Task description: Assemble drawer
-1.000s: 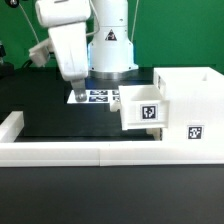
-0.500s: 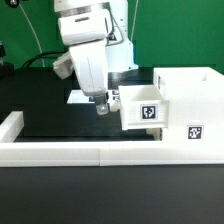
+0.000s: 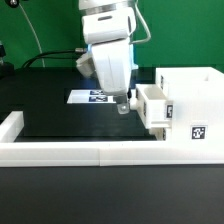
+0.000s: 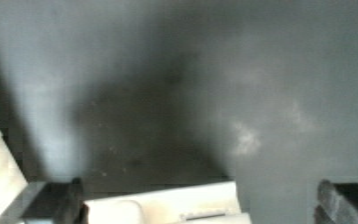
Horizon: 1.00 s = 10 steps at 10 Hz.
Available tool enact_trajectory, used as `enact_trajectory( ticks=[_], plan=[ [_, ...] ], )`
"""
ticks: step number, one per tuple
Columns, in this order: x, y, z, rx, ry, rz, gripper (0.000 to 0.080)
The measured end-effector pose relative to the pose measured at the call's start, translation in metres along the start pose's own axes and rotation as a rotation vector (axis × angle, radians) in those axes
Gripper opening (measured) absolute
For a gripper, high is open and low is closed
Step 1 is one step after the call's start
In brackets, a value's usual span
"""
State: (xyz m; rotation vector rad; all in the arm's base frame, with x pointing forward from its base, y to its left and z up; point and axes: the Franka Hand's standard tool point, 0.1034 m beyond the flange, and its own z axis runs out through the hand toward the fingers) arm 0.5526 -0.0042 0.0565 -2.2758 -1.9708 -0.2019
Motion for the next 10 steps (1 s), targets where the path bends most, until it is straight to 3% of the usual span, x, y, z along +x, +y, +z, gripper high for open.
enact_trajectory(
  ticks=[4,10],
  plan=[
    [0.027,-0.005,0.008,0.009,0.006,0.038,0.0649],
    [0.024,-0.004,0.007,0.011,0.006,0.046,0.0649]
  ],
)
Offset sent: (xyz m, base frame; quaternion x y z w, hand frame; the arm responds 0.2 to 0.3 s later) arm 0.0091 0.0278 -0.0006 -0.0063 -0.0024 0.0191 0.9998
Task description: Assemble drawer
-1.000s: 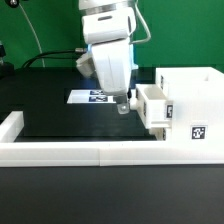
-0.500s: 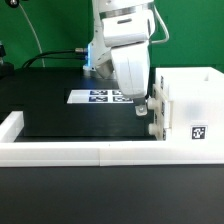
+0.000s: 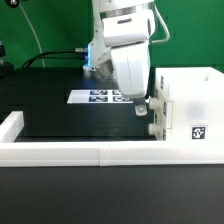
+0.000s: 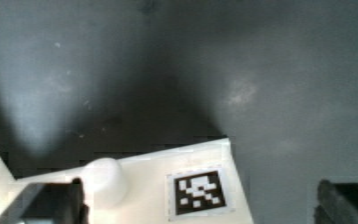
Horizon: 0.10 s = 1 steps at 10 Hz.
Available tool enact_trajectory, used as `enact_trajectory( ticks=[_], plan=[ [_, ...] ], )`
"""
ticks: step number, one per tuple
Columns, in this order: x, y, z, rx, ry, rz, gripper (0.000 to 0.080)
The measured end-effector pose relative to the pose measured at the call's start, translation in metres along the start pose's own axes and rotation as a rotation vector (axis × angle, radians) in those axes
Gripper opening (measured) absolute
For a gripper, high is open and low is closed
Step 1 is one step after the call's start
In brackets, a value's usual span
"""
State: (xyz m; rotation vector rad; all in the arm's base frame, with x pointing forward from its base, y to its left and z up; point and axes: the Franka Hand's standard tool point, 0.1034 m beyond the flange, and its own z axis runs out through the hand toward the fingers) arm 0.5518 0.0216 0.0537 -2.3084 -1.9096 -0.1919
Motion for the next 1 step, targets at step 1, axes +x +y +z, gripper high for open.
enact_trajectory(
  ticks=[1],
  plan=[
    [-0.0002,0.0,0.0,0.0,0.0,0.0,0.0649]
  ],
)
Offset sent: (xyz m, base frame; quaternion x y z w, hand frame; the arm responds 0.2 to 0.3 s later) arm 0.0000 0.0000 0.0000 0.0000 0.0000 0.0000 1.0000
